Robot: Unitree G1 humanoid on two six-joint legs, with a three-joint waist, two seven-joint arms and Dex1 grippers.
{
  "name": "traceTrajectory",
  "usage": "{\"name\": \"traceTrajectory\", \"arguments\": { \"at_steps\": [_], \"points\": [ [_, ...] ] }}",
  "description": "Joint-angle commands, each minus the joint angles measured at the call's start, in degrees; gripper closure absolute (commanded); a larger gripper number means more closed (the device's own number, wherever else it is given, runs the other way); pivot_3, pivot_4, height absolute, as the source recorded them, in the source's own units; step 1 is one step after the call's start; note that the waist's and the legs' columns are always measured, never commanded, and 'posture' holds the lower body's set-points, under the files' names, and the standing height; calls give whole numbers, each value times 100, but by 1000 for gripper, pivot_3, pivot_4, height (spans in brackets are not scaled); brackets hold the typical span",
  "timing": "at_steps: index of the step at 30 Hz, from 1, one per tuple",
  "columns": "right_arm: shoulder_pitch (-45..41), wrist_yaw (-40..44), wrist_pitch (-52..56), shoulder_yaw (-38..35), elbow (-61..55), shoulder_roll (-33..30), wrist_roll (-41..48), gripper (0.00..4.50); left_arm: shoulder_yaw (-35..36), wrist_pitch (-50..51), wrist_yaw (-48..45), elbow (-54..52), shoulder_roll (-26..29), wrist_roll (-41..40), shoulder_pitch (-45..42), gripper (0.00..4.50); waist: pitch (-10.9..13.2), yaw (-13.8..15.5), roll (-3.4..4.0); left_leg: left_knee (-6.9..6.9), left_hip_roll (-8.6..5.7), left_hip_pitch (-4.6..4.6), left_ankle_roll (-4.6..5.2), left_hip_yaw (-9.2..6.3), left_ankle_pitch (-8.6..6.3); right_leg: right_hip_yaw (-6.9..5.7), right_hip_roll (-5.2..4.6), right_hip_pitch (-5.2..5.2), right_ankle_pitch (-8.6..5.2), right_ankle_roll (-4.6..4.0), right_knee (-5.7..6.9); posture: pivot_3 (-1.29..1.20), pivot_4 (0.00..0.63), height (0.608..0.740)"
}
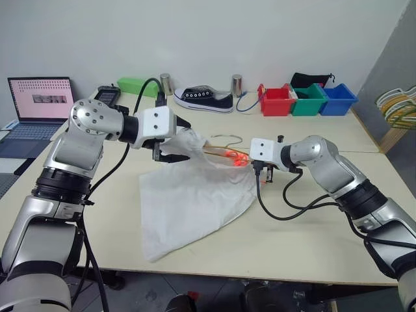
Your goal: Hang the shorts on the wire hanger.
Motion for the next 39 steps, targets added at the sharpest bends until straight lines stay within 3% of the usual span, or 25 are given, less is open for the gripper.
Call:
{"name": "traceTrajectory", "arguments": {
  "at_steps": [1,3,6,25,32,39],
  "points": [
    [-228,7,184,-246,-586,59,-234,4500,-44,-511,277,222,7,479,-46,9,0,-13,0,1,-3,1,8,0,7,0,-1,1,0,0,5,-181,0,740],
    [-225,81,329,-261,-776,93,-291,4500,-97,-775,512,450,-25,779,-88,9,0,-28,-1,2,-5,2,20,0,16,-2,-1,1,5,-6,8,-181,0,740],
    [-201,239,647,-293,-1062,168,-251,4500,-107,-991,746,678,-86,1057,-124,439,-1,-72,-2,2,-8,5,39,-2,28,-8,-1,1,10,-6,20,-182,0,740],
    [-99,347,1289,-466,-1261,504,-272,4500,23,-1203,774,1020,-223,1294,-165,4422,-8,-124,-12,12,-11,7,30,-12,56,-13,1,-28,10,-7,99,-180,0,740],
    [-200,405,1491,-619,-1240,676,-119,4500,60,-1144,792,955,-213,1263,-120,4490,-9,-138,-14,12,-11,7,30,-13,56,-13,0,-28,10,-7,100,-186,0,740],
    [-243,541,1590,-764,-1293,577,-9,2836,69,-1037,828,854,-198,1270,-18,4500,-10,-201,-16,12,-11,7,29,-18,57,-17,-2,-26,11,-7,102,-200,0,740]
  ]
}}
